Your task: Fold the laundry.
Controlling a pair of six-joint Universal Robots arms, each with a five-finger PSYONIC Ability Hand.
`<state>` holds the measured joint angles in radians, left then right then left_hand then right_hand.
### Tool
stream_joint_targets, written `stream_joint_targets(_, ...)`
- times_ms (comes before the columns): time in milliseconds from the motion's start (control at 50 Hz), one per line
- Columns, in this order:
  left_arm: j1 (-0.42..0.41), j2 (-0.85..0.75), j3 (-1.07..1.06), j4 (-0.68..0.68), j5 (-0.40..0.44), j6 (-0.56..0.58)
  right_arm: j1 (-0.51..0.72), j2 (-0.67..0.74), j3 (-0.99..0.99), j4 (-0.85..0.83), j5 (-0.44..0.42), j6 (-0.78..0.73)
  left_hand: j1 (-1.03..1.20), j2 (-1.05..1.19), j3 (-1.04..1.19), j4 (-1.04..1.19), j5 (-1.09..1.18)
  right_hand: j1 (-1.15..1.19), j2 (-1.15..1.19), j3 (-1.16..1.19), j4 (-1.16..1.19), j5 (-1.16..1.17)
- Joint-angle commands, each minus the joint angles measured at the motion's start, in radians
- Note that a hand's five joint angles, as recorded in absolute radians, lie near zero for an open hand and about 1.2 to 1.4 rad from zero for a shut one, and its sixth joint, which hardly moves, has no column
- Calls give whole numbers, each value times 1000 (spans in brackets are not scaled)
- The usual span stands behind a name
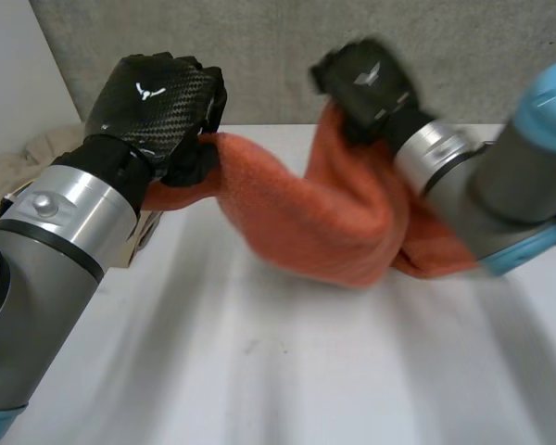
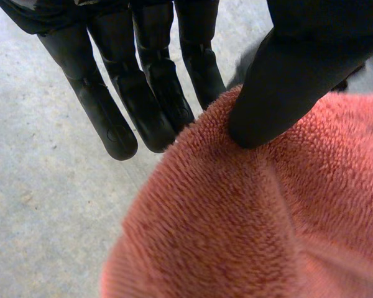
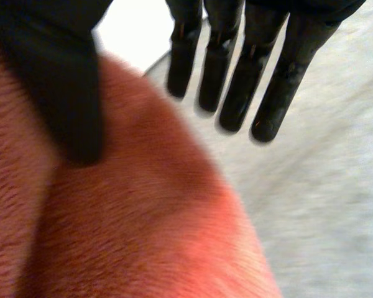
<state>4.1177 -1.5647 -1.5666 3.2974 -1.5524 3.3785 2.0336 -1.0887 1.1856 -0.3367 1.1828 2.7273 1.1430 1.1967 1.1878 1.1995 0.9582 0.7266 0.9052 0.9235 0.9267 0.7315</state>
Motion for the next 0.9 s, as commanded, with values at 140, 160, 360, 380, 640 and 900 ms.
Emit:
stream_joint_targets(140, 26, 3, -3, -22, 3, 4, -39, 6, 38, 175, 239, 19, 253, 200, 208, 197, 264, -552, -731, -749, -752, -731)
stream_joint_targets(160, 26, 3, 0, -22, 3, 4, -62, -13, 58, 201, 242, 19, 253, 200, 208, 197, 264, -552, -731, -749, -752, -731)
stream_joint_targets(360, 18, 6, 63, -50, -1, 1, -191, -152, 303, 649, 137, 9, 253, 200, 208, 197, 264, -222, -401, -419, -423, -402)
stream_joint_targets(380, 15, 6, 71, -55, -1, 1, -199, -154, 324, 668, 126, 8, 253, 200, 208, 197, 264, -196, -374, -392, -396, -375)
stream_joint_targets(640, 0, 34, 82, -78, -1, -28, -217, -51, 497, 243, -26, 221, 253, 200, 208, 197, 264, -404, -582, -601, -604, -583)
stream_joint_targets(900, 0, 48, 79, -79, -1, -31, -36, 156, 365, 18, 104, 318, 253, 200, 208, 197, 264, -272, -451, -469, -472, -452)
